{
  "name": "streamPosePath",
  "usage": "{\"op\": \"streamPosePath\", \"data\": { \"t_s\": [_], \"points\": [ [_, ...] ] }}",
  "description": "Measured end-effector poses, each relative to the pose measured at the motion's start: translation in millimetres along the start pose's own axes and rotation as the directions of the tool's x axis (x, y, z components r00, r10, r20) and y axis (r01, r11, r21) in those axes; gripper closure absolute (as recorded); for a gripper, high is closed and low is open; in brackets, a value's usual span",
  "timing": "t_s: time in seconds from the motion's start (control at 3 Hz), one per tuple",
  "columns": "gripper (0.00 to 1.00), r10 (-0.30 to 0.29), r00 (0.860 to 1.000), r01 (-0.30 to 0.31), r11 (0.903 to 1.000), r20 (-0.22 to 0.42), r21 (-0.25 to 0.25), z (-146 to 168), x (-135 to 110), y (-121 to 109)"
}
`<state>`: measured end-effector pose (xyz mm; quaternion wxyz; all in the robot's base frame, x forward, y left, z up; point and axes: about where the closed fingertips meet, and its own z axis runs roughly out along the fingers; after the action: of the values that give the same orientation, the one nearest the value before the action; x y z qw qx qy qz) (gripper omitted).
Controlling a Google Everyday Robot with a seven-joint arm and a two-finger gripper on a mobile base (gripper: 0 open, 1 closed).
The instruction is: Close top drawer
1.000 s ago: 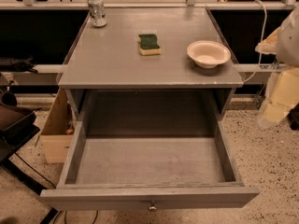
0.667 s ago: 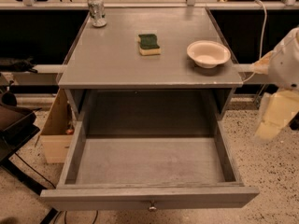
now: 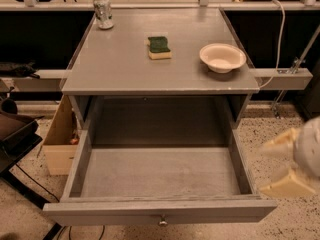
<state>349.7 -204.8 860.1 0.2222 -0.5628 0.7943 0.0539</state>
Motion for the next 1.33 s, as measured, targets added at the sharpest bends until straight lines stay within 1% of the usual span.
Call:
{"op": "streamPosePath", "data": {
  "t_s": [0.33, 0.67, 1.0, 1.33],
  "points": [
    [0.65, 0.038, 0.997, -0.039, 0.9992, 0.068, 0.012, 39.6, 25.9, 41.7],
    [0.89, 0.115, 0.992, -0.111, 0.9911, 0.056, -0.074, 119.6, 78.5, 89.1],
    [1.00, 0.206, 0.978, -0.200, 0.9568, 0.008, -0.211, 210.1, 128.3, 145.8],
    [1.00, 0.269, 0.963, -0.259, 0.9221, -0.006, -0.287, 281.6, 147.9, 169.9]
  ]
}}
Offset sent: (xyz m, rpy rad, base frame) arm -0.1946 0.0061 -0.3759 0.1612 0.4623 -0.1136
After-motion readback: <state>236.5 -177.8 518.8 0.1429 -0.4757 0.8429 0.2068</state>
